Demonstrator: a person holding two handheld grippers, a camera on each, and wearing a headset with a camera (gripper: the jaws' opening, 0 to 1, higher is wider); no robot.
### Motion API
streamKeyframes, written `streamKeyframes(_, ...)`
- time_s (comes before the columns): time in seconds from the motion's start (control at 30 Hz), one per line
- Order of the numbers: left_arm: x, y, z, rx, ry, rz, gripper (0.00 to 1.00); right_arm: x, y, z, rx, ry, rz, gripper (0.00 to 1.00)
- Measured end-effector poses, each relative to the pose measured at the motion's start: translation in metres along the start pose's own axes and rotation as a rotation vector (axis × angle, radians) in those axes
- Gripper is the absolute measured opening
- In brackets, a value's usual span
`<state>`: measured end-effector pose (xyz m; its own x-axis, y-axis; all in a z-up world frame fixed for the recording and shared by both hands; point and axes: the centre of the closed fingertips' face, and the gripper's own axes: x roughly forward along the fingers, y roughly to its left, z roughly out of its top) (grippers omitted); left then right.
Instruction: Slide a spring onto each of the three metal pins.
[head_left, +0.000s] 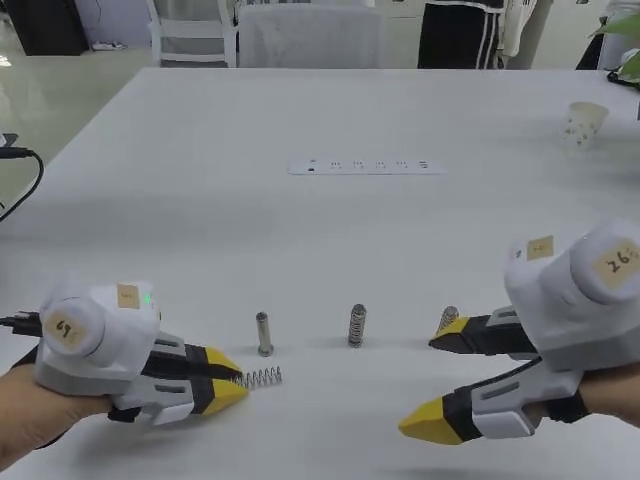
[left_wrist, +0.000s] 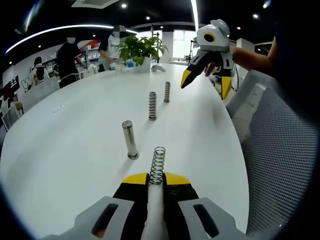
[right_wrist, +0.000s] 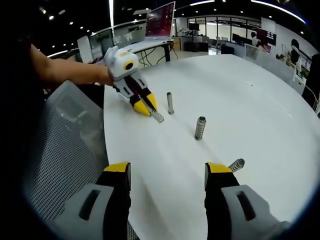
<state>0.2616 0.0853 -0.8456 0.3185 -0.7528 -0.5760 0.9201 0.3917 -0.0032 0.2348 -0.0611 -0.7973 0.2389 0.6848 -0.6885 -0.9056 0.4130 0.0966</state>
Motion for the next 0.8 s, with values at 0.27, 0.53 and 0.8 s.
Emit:
streamKeyframes(0.27,-0.004,-0.003,0.004,0.002,-0.013,-0.003,0.02,-0.004,-0.001,-0.004,0.012,0.0,-0.011,0.59)
streamKeyframes(0.53,-0.01,-0.008,0.011,0.01,-0.038,-0.007,0.02,-0.005,-0.001,-0.003,0.011,-0.004,-0.017,0.59)
streamKeyframes(0.8,-0.016,-0.013,0.02,0.021,-0.066,-0.005,0.02,-0.003,0.002,0.004,-0.007,-0.008,-0.012,0.58)
